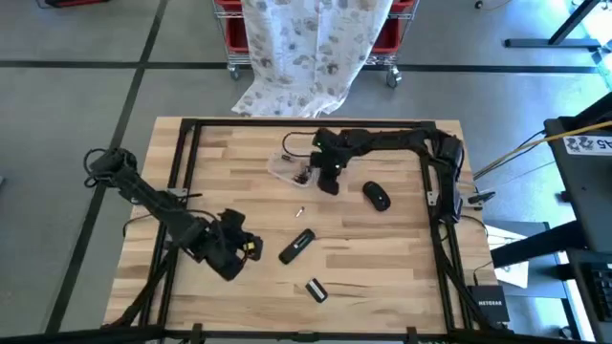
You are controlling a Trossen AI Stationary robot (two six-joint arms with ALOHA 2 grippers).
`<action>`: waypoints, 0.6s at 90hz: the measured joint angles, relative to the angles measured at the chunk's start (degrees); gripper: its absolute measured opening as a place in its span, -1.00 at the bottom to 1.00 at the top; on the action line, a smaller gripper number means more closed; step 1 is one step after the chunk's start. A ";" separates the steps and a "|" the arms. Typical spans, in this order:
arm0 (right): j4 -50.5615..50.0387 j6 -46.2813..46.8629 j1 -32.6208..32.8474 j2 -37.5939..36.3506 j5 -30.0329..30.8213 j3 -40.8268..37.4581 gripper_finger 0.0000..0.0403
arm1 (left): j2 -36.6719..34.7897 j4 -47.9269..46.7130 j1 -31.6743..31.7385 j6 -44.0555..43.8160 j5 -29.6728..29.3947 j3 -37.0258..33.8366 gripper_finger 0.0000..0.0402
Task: Insert battery
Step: Insert the small silver battery into the remote
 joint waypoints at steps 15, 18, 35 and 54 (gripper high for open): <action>-8.88 -10.23 4.33 -1.08 -5.74 0.00 -1.00 | -1.14 -2.83 1.51 3.09 0.05 0.00 -0.30; -9.38 -12.07 5.89 -1.21 -5.94 0.00 -1.00 | -1.50 -3.48 1.86 3.35 0.04 0.00 -0.30; -0.24 -15.73 14.30 -1.24 3.28 0.00 -0.99 | -2.02 -5.50 2.81 4.38 0.36 0.04 -0.30; 11.84 -14.63 16.74 -1.24 6.50 0.02 -0.69 | -2.28 -5.48 2.59 6.10 4.65 0.02 -0.30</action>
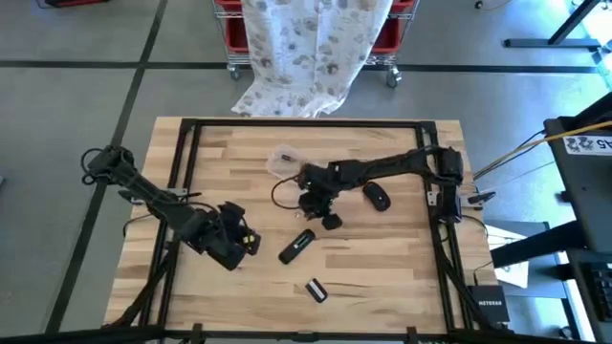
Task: Insert battery
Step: Insert the small silver battery into the remote
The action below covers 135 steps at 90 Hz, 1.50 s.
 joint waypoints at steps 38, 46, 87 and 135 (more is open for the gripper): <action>4.21 -3.50 -1.10 3.40 3.44 0.00 -0.15 | -0.07 1.27 -0.26 1.64 2.73 0.00 -0.30; 4.95 -3.64 -0.62 4.74 4.44 0.04 -0.21 | -0.07 1.97 -0.26 1.52 2.73 0.00 -0.30; 4.43 3.94 -0.39 6.97 9.01 0.15 -0.67 | -0.07 3.19 -0.22 1.20 1.92 0.00 -0.30; 6.15 7.91 5.06 7.35 11.42 2.31 -0.97 | -0.07 2.97 -0.22 0.76 0.72 0.00 -0.30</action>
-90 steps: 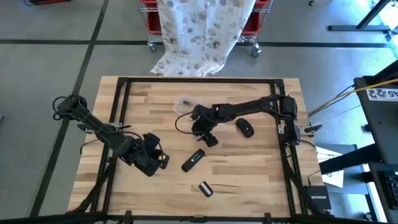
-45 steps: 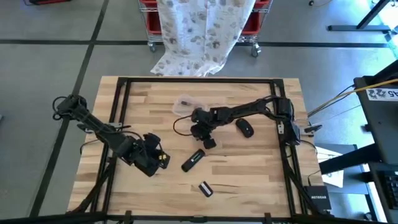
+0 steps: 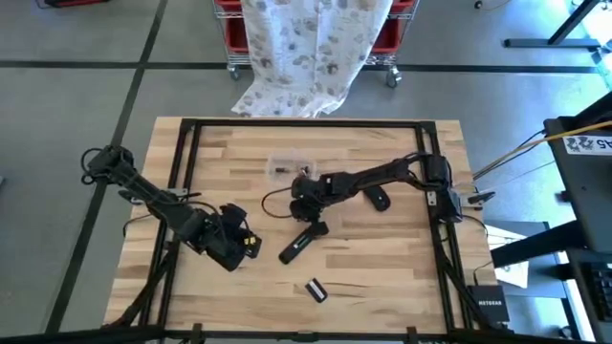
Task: Insert battery
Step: Insert the small silver battery into the remote, then insert the silver battery into the remote
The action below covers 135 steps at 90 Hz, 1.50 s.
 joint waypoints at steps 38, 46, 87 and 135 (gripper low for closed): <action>13.08 0.44 0.83 0.04 -3.32 1.16 -0.76 | 0.06 -0.27 0.00 -2.38 -1.01 -0.29 -0.30; 10.00 4.34 0.83 0.00 -2.47 3.98 -0.61 | 0.07 0.20 0.00 -3.46 -1.67 -1.46 -0.30; -12.85 26.07 2.65 -14.18 5.68 14.04 -0.45 | 0.11 21.27 -1.35 1.41 -11.99 -15.33 -0.30; -35.60 37.45 18.05 -27.26 39.45 14.07 -0.45 | 9.73 63.62 4.40 42.46 -16.78 -25.60 -0.30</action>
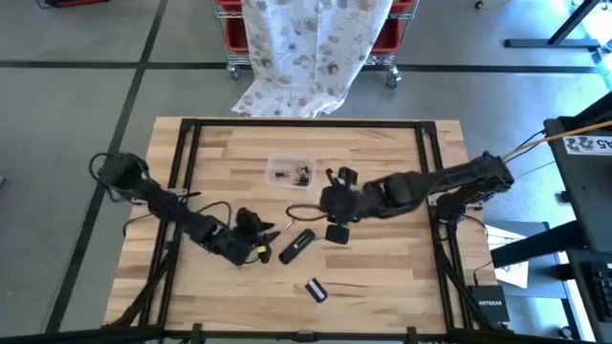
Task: Insert battery
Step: Insert the silver battery into the remote
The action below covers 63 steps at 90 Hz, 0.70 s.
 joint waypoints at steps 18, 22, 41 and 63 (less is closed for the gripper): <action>-9.91 -1.15 0.17 -0.05 0.62 -0.01 -0.45 | 8.90 -0.30 5.31 -2.11 1.21 4.26 -0.30; -12.64 -1.77 0.17 -0.33 0.71 -0.01 -0.45 | 10.76 -0.32 6.16 -2.75 1.88 5.48 -0.30; -19.14 -4.86 0.15 -1.20 1.83 -0.01 -0.45 | 17.00 -0.60 8.31 -4.17 5.02 10.33 -0.30; -20.94 -6.14 0.15 -2.97 1.56 -0.02 -0.45 | 20.04 -3.69 7.70 -7.79 4.23 12.36 -0.30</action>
